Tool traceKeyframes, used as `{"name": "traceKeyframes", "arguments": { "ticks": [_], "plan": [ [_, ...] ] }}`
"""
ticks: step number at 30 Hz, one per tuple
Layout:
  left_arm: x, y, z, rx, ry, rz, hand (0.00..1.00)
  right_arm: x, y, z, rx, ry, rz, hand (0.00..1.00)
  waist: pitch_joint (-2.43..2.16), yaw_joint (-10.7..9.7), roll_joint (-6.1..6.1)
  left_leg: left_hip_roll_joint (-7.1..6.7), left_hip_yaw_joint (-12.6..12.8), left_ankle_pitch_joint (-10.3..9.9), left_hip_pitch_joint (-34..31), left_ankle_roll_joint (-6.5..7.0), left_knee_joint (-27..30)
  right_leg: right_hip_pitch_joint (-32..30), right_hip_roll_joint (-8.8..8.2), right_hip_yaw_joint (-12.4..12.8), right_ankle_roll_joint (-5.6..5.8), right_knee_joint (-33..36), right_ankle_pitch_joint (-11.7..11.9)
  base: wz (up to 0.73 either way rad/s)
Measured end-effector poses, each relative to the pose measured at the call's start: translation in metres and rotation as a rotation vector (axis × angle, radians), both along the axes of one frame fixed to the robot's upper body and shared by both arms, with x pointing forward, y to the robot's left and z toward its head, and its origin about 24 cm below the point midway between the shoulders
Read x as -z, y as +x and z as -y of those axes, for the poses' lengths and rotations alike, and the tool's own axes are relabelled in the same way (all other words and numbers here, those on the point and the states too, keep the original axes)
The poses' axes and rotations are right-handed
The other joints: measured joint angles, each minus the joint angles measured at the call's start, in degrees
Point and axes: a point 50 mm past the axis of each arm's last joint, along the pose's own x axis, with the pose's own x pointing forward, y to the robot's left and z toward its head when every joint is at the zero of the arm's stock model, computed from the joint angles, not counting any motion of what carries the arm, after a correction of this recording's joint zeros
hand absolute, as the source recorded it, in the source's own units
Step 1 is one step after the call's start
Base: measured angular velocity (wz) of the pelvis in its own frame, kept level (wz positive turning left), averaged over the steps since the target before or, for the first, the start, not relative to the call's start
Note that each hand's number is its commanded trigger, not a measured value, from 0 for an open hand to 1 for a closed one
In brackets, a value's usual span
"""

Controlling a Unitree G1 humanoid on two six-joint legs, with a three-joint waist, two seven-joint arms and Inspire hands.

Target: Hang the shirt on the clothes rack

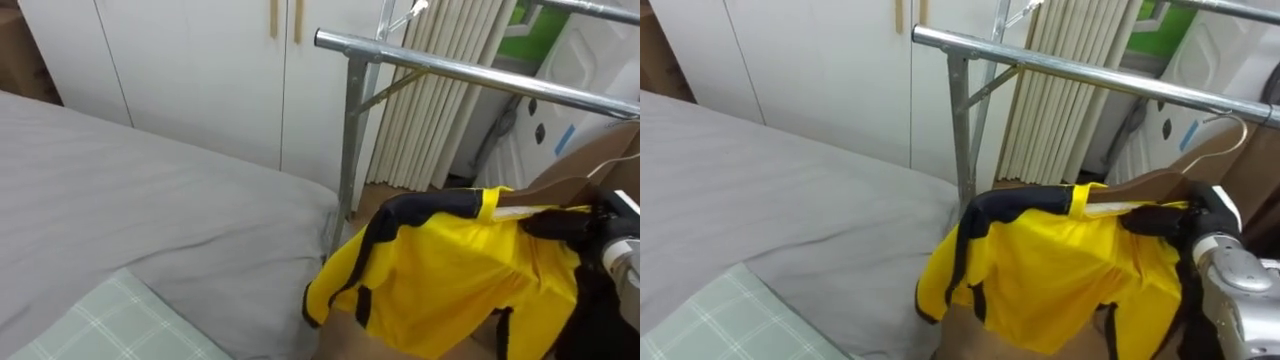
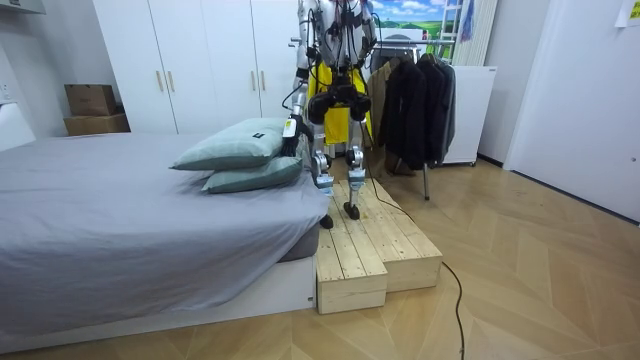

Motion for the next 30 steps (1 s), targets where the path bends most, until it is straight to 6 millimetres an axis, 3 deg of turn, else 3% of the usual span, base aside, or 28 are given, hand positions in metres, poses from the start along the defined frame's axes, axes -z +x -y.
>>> {"name": "traceKeyframes", "arguments": {
  "ticks": [10, 17, 30],
  "plan": [
    [-0.004, -0.006, -0.008, 0.048, 0.003, -0.012, 0.00, -0.007, 0.000, 0.009, 0.006, -0.041, -0.006, 1.00, -0.19, 0.0, -1.91, -0.18, -0.2, 0.1, 0.0, -0.02, 0.1, -0.2, -0.26, -0.2, -0.06, 0.7, -0.4, 0.00],
    [-0.005, -0.007, -0.010, 0.059, 0.007, -0.019, 0.00, -0.047, 0.019, 0.014, -0.016, -0.141, 0.072, 1.00, -0.36, -0.1, -2.37, -0.09, -0.3, 0.1, 0.1, -0.02, 0.1, 0.0, -0.21, -0.5, -0.06, 0.6, -0.4, 0.00],
    [-0.007, -0.006, -0.016, 0.066, 0.022, -0.019, 0.00, -0.043, 0.021, 0.008, -0.072, -0.159, 0.042, 1.00, -0.25, 0.2, -3.28, -0.08, -0.4, 0.1, 0.0, -0.02, 0.1, 0.0, -0.15, -0.4, -0.07, 0.4, -0.4, 0.00]
  ]
}}
